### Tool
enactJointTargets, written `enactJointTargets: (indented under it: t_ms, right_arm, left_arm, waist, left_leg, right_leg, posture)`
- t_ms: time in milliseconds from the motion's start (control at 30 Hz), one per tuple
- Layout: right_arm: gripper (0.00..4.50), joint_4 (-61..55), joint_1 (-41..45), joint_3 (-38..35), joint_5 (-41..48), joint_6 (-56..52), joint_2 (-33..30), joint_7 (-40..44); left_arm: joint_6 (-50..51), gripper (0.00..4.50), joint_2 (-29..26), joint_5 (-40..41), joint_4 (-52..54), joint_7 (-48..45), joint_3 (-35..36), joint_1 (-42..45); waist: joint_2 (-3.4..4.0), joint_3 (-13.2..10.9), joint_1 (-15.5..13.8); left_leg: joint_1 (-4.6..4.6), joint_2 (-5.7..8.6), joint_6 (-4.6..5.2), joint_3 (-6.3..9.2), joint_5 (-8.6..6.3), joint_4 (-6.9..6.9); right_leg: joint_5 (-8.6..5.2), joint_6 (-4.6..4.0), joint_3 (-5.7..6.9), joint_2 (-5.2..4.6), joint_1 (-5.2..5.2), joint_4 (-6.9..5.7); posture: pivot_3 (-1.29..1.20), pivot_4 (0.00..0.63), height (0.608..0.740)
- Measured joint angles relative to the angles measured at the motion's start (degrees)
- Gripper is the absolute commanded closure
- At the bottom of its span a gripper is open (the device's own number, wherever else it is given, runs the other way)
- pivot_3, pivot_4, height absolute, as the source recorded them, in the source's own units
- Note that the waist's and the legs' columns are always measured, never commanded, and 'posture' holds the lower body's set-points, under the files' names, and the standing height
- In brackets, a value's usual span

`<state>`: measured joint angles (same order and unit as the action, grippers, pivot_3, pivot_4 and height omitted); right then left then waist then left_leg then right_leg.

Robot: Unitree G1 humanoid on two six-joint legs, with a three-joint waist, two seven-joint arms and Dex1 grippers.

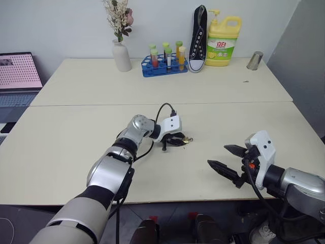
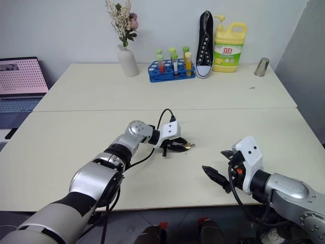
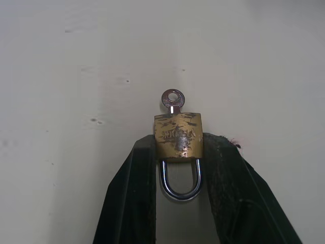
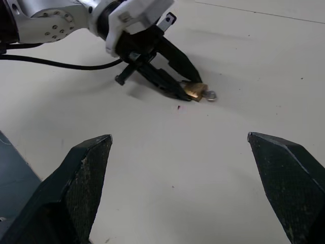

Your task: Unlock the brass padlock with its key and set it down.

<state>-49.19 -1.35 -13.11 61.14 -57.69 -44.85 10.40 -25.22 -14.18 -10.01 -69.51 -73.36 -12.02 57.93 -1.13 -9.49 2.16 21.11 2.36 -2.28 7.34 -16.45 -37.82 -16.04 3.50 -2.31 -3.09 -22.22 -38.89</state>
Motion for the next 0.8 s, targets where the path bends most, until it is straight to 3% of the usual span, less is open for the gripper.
enactJointTargets:
  t_ms: [233,400,800]
  right_arm:
    - [0.00,0.5,-2.5,5.6,-12.9,8.8,-0.8,7.2]
    - [0.00,3.9,-2.2,9.3,-17.7,16.6,2.2,14.5]
    - [0.00,15.4,13.1,17.9,-16.5,12.8,10.9,19.9]
  left_arm:
    - [-10.1,3.55,-7.6,7.8,18.8,-3.7,3.5,-14.8]
    - [-18.6,3.55,-13.0,11.2,37.6,0.9,5.0,-28.9]
    - [-39.0,3.55,-19.4,3.0,48.0,18.4,5.8,-31.3]
  waist:
    - [-0.01,0.0,-0.3]
    - [-0.05,-0.1,-0.5]
    - [-0.10,-0.1,-0.3]
  left_leg:
    - [0.04,-0.07,-0.01,0.21,0.00,-0.02]
    - [0.00,-0.25,-0.02,0.23,0.00,-0.02]
    - [-0.05,-0.05,-0.01,0.23,0.00,0.09]
  right_leg:
    - [0.00,0.00,0.01,-0.06,-0.01,0.03]
    - [0.01,-0.01,-0.03,-0.10,0.02,0.05]
    - [0.02,-0.01,0.01,-0.04,0.01,0.13]
  posture:
    - [0.00,0.150,0.740]
    - [0.00,0.150,0.740]
    - [0.00,0.150,0.740]
